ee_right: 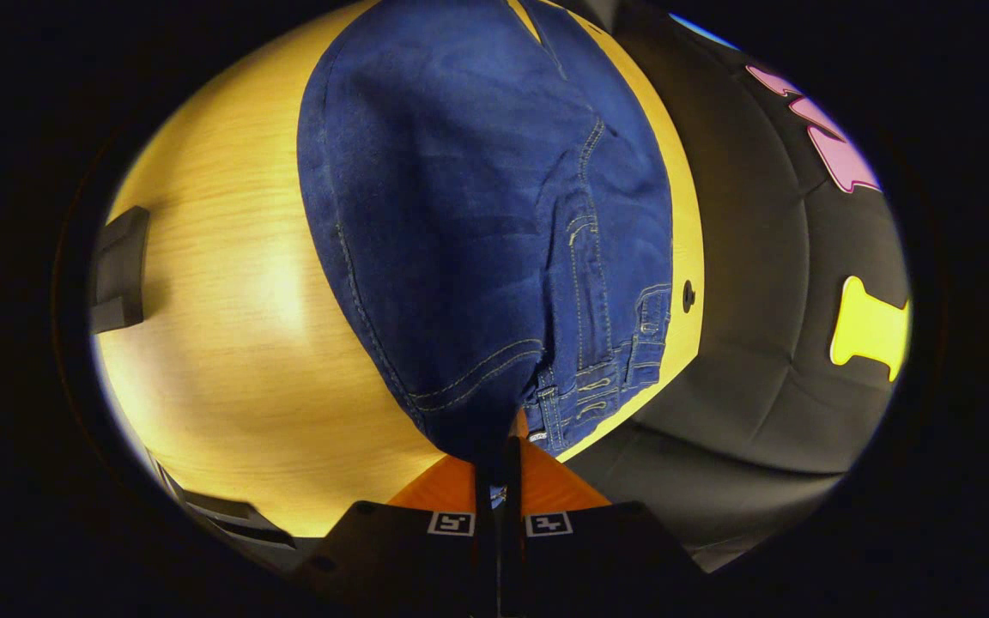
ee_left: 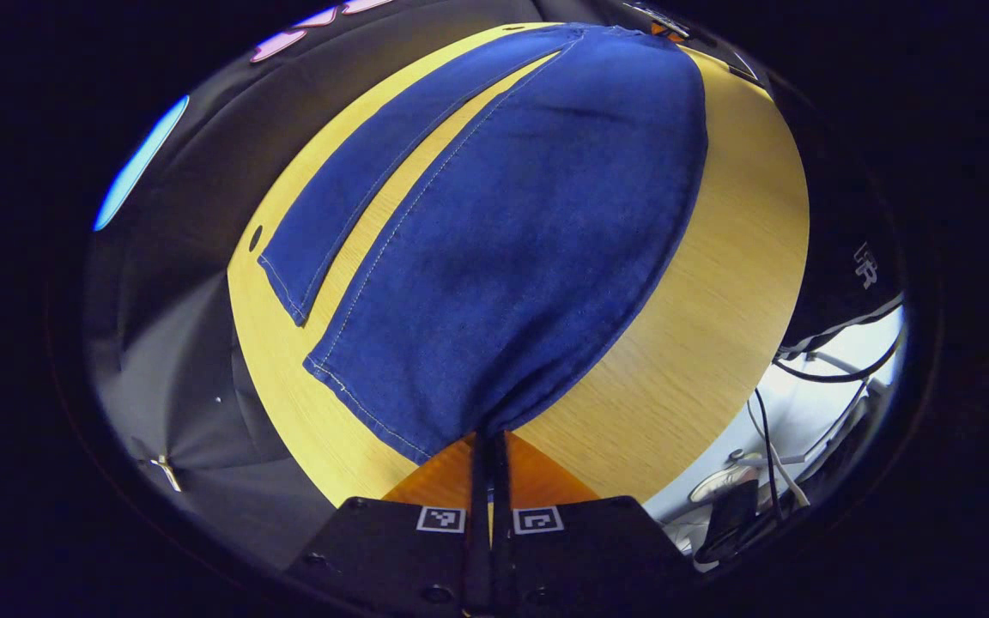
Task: Grasp the waist and the cuffs of the jeans and fold them to make the two legs overlap; first hold the waist and fold one-third of the jeans toward the cuffs, then hold the cuffs and fold the remaining one-third in the same direction to finish folding.
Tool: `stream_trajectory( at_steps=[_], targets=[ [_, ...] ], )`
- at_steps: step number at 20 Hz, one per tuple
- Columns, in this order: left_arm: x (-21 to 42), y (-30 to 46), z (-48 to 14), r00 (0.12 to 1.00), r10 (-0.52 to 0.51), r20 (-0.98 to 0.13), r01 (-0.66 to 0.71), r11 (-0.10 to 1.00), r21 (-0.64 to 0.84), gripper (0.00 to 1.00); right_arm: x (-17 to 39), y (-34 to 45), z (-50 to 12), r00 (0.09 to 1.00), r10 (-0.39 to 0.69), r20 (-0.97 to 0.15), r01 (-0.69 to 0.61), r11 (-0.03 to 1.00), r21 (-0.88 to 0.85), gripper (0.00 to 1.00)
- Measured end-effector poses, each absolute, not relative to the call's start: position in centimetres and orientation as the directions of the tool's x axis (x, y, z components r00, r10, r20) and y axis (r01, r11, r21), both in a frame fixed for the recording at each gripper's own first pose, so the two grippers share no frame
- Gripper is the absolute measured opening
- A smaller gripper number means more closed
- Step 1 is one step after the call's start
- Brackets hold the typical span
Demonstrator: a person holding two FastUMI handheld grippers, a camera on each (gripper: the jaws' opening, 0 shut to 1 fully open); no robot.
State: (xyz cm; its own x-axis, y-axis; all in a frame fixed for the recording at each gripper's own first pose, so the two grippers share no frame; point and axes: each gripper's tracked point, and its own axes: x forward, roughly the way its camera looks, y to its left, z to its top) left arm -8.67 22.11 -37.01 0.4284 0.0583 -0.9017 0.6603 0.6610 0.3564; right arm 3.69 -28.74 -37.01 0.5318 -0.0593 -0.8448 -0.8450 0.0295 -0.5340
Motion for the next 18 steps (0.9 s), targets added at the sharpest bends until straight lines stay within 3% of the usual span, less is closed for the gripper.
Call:
stream_trajectory(
  at_steps=[8,13,18],
  targets=[
    [-4.3,20.3,-30.5,0.367,-0.121,-0.922,0.641,0.752,0.157,0.06,10.7,-25.5,-28.0,0.65,0.004,-0.76,-0.756,0.105,-0.646,0.06],
    [2.2,21.0,-24.7,0.436,-0.165,-0.885,0.562,0.818,0.124,0.06,18.7,-23.2,-22.8,0.719,-0.002,-0.695,-0.658,0.322,-0.681,0.06],
    [10.7,23.2,-22.3,0.526,-0.179,-0.831,0.426,0.902,0.075,0.06,24.4,-23.1,-20.1,0.75,-0.108,-0.653,-0.475,0.599,-0.644,0.06]
  ],
)
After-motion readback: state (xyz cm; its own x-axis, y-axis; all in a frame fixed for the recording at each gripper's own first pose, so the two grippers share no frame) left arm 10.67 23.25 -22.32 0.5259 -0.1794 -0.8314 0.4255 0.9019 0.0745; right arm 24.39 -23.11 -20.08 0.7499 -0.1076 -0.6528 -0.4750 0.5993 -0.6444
